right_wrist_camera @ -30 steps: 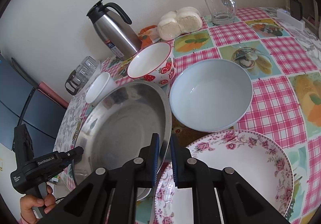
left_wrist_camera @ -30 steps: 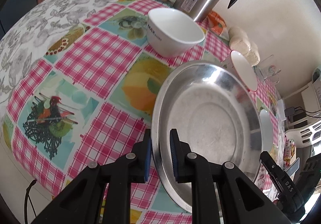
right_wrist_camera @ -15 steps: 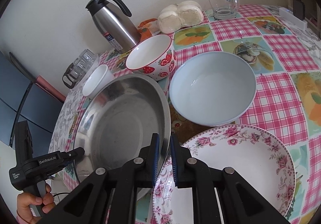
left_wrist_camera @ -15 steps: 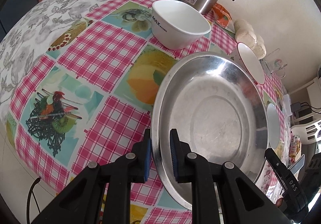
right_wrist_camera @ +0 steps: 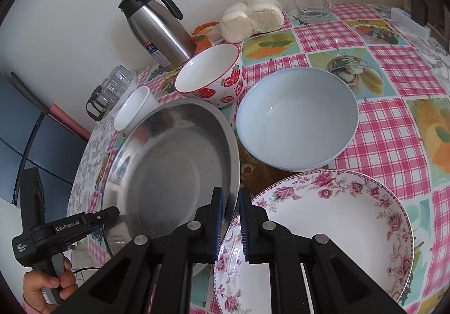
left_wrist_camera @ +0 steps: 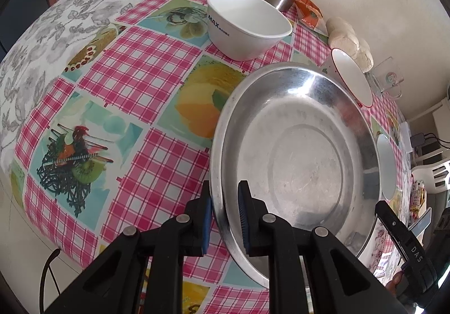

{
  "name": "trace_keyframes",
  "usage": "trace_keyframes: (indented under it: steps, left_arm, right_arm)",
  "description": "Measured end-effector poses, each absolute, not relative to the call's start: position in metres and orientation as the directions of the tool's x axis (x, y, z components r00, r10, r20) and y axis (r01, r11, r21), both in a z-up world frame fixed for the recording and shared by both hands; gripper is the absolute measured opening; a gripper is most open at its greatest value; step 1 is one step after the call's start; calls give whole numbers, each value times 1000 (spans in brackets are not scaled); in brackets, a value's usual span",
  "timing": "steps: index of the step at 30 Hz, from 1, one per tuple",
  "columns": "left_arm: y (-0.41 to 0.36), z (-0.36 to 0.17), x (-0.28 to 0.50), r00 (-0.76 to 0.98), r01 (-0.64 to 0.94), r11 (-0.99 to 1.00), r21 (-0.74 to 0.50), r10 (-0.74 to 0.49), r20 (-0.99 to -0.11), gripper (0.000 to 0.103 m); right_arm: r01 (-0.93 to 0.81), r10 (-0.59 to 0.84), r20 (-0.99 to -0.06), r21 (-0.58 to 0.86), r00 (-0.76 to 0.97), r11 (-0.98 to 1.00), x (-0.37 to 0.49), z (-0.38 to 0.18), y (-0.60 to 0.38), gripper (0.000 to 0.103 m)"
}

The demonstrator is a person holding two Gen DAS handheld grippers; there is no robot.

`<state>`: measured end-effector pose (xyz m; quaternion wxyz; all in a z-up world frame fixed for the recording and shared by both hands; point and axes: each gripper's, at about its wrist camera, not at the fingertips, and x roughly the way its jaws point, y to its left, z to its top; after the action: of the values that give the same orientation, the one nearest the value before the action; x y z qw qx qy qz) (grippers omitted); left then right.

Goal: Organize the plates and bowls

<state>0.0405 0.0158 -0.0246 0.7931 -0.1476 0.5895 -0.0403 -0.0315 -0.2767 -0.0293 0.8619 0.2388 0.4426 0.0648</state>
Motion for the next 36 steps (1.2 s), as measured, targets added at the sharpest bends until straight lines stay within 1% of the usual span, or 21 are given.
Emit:
trace_keyframes:
  steps: [19,21,23,27,32,33,35,36]
  left_arm:
    - [20,-17,38,338,-136,949,-285,-226,-914,19]
    - [22,-14,38,352,-141,950,-280,-216,-911,22]
    - [23,-11,37,365,-145,952,-269,-201,-909,31]
    - [26,-3,35,412,-153,954,-257,-175,-894,34]
    - [28,5,34,445,-158,954,-253,-159,-881,51]
    - [27,4,34,445,-158,955,-250,-158,-882,52]
    - [25,3,35,436,-152,959,-241,-153,-887,55]
    - [24,2,34,431,-148,960,-237,-153,-889,55]
  right_arm:
    - [133,321,-741,482,590,866,-34,-30,-279,15]
    - [134,319,-740,481,592,867,-34,-29,-280,14]
    - [136,311,-739,476,598,869,-35,-26,-280,14]
    - [131,285,-727,457,624,880,-38,-18,-280,14]
    - [126,251,-718,426,650,896,-40,-11,-277,15]
    - [123,246,-718,419,651,899,-40,-10,-276,15]
    - [118,235,-721,403,652,907,-40,-9,-273,28]
    - [115,228,-722,393,653,912,-39,-8,-272,40]
